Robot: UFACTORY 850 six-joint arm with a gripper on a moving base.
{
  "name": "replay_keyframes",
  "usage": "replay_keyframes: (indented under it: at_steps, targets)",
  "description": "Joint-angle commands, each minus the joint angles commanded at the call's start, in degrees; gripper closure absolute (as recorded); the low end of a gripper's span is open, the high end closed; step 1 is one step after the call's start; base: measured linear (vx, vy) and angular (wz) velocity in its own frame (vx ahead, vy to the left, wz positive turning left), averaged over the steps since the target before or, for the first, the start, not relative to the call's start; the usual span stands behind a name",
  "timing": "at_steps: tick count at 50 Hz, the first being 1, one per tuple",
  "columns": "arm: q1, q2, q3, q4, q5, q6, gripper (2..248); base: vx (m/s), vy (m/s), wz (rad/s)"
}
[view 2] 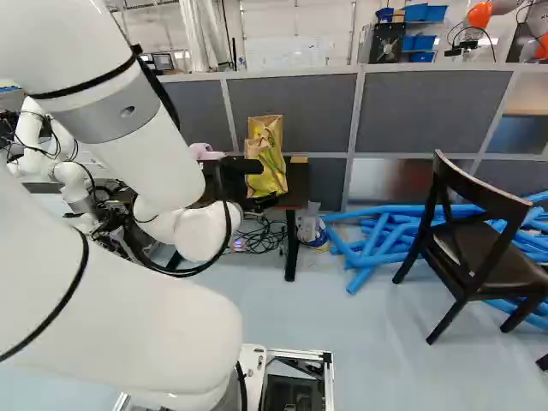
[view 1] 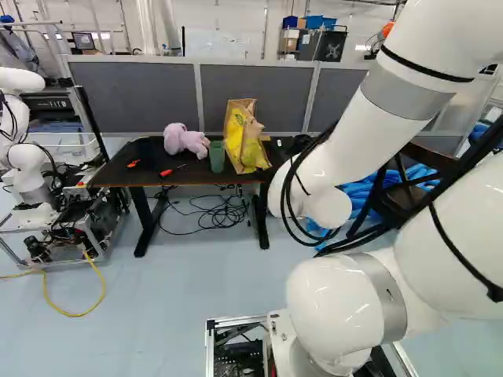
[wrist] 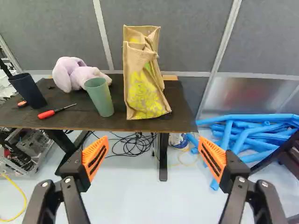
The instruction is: Pick up the bag on the ground and place it on the table
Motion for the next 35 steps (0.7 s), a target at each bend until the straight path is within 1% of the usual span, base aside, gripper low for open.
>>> replay_keyframes:
  at_steps: [35]
  targets:
    - [-0.02, 0.09, 0.19, 0.02, 0.26, -0.03, 3, 0.000, 0.000, 0.000]
